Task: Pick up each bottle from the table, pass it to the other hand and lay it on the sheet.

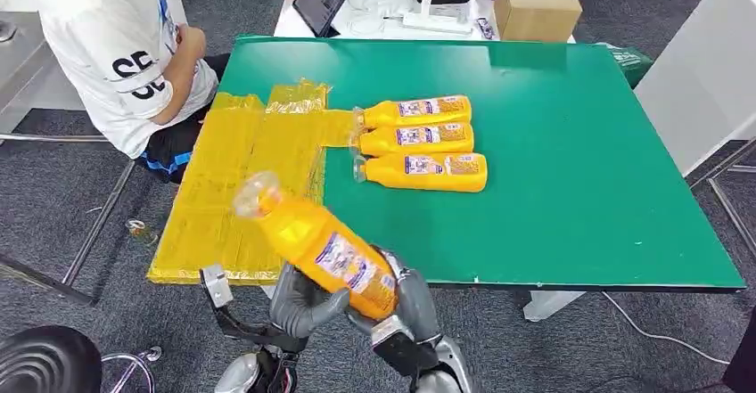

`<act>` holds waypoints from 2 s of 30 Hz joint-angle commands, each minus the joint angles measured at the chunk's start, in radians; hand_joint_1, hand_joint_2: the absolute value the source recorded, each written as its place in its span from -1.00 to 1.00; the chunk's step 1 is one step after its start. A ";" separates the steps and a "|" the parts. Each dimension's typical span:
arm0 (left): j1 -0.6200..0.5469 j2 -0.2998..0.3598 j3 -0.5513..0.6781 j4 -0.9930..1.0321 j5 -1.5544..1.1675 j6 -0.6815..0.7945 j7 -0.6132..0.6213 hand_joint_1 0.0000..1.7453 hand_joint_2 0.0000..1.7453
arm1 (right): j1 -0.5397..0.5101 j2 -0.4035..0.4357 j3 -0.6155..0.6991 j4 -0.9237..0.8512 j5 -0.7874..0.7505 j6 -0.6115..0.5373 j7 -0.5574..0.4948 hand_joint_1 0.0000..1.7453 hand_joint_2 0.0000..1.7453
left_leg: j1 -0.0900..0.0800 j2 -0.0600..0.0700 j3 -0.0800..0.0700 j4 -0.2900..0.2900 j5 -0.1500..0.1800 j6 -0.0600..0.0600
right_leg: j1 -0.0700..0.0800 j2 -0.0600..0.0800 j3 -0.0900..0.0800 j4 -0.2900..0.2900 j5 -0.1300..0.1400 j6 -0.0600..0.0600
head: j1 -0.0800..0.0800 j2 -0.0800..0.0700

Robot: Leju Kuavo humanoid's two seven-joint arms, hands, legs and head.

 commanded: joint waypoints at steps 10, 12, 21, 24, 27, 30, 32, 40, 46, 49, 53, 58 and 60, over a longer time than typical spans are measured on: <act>-0.053 0.015 -0.011 0.106 -0.008 0.004 0.007 -1.00 1.00 | -0.076 0.013 0.220 0.372 0.036 0.099 -0.003 1.00 1.00 | 0.001 0.000 0.004 -0.001 -0.001 0.001 | 0.001 -0.003 0.003 -0.002 -0.002 -0.002 | 0.000 0.000; -0.053 0.015 -0.011 0.106 -0.008 0.004 0.007 -1.00 1.00 | -0.076 0.013 0.220 0.372 0.036 0.099 -0.003 1.00 1.00 | 0.000 0.000 0.005 -0.001 -0.002 0.001 | 0.001 -0.003 0.004 -0.002 -0.002 -0.003 | 0.000 0.000; -0.059 0.008 -0.003 0.110 0.032 -0.030 0.009 -1.00 1.00 | -0.087 0.005 0.245 0.442 0.032 0.162 0.001 1.00 1.00 | 0.001 0.000 0.005 -0.001 -0.002 0.002 | 0.002 -0.004 0.004 -0.002 -0.002 -0.003 | 0.000 0.000; -0.057 0.003 0.005 0.089 0.054 -0.064 -0.009 -1.00 1.00 | -0.095 0.009 0.242 0.485 0.025 0.166 -0.003 1.00 1.00 | 0.001 0.000 0.004 -0.001 -0.001 0.001 | 0.002 -0.004 0.002 -0.002 -0.002 -0.003 | 0.000 0.000; -0.056 0.002 -0.009 0.068 0.032 -0.077 -0.021 1.00 1.00 | -0.100 0.010 0.238 0.477 0.022 0.170 -0.002 1.00 1.00 | 0.001 0.000 0.002 -0.001 -0.001 0.001 | 0.001 -0.004 0.001 -0.001 -0.002 -0.003 | 0.000 0.000; -0.054 -0.001 -0.015 0.069 0.031 -0.081 -0.020 1.00 1.00 | -0.104 0.011 0.237 0.471 0.022 0.172 0.000 1.00 1.00 | 0.001 0.001 0.002 0.000 -0.001 0.001 | 0.001 -0.003 -0.001 -0.001 -0.001 -0.002 | -0.001 0.000; -0.054 -0.001 -0.015 0.069 0.031 -0.081 -0.020 1.00 1.00 | -0.104 0.011 0.237 0.471 0.022 0.172 0.000 1.00 1.00 | 0.001 0.000 0.003 0.000 -0.001 0.001 | 0.002 -0.004 0.001 -0.001 -0.002 -0.003 | 0.000 0.000; -0.040 -0.013 -0.040 0.057 -0.006 -0.079 -0.044 1.00 1.00 | -0.107 0.022 0.228 0.450 0.035 0.182 0.023 1.00 1.00 | 0.000 0.002 0.002 0.000 -0.001 0.001 | 0.001 -0.002 -0.001 0.000 -0.002 -0.003 | 0.000 0.000; -0.039 -0.007 -0.052 0.055 -0.015 -0.083 -0.051 1.00 1.00 | -0.108 0.024 0.219 0.447 0.042 0.186 0.034 1.00 1.00 | 0.001 0.001 0.004 0.001 -0.002 0.002 | 0.002 -0.004 0.003 -0.001 -0.003 -0.004 | 0.000 0.000; -0.033 -0.006 -0.044 0.042 -0.061 -0.058 -0.083 1.00 1.00 | -0.095 0.031 0.190 0.408 0.016 0.215 0.044 -1.00 1.00 | 0.001 0.002 0.002 0.000 -0.001 0.001 | 0.001 -0.002 -0.001 0.000 -0.002 -0.003 | 0.000 0.000; -0.029 -0.006 -0.023 0.022 -0.083 -0.028 -0.089 1.00 1.00 | -0.081 0.017 0.178 0.340 0.005 0.233 0.069 -1.00 1.00 | 0.002 0.001 0.006 0.002 -0.004 0.002 | 0.003 -0.004 0.005 0.000 -0.005 -0.005 | 0.000 0.000; -0.029 -0.005 -0.026 0.011 -0.149 0.030 -0.117 1.00 1.00 | -0.077 0.013 0.175 0.331 0.005 0.235 0.078 -1.00 -1.00 | 0.000 0.003 0.002 0.001 -0.001 0.001 | 0.001 -0.001 0.000 0.000 -0.002 -0.003 | 0.000 0.000; -0.036 -0.007 -0.007 -0.026 -0.400 0.285 -0.196 1.00 1.00 | -0.056 -0.010 0.118 0.247 -0.008 0.192 0.122 -1.00 -1.00 | 0.001 0.002 0.004 0.001 -0.002 0.002 | 0.002 -0.003 0.002 -0.001 -0.003 -0.004 | 0.000 0.000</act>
